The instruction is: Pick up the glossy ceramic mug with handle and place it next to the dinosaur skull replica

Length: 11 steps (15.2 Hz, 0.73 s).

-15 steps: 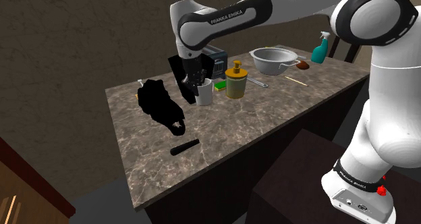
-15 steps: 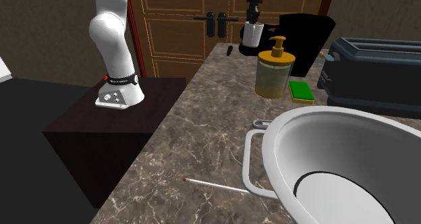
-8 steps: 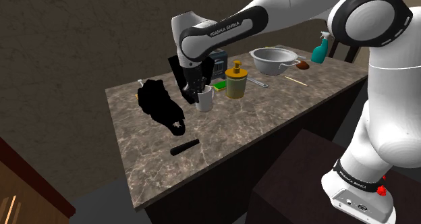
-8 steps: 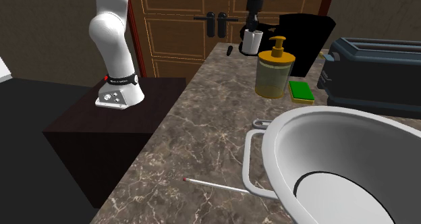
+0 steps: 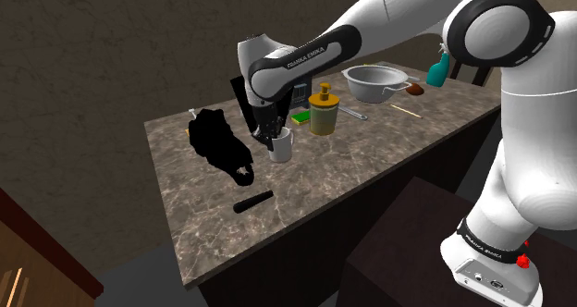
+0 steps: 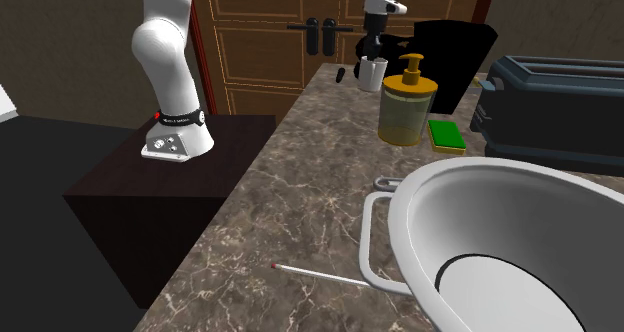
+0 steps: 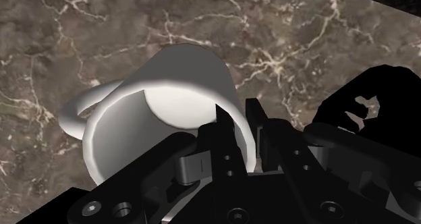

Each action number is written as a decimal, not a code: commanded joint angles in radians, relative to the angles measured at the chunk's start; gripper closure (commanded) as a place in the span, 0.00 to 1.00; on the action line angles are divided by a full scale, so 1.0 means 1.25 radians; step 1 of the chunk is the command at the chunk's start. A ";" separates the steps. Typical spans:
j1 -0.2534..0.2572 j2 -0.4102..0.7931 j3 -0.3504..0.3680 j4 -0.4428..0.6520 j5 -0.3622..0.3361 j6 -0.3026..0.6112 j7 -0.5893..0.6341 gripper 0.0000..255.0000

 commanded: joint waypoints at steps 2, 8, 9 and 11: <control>0.000 0.007 0.000 -0.014 -0.001 0.021 0.001 1.00; 0.000 0.007 0.000 -0.013 -0.001 0.021 0.001 1.00; 0.000 0.007 0.000 -0.014 -0.001 0.021 0.001 0.00; 0.000 0.007 0.000 -0.014 -0.001 0.021 0.001 0.00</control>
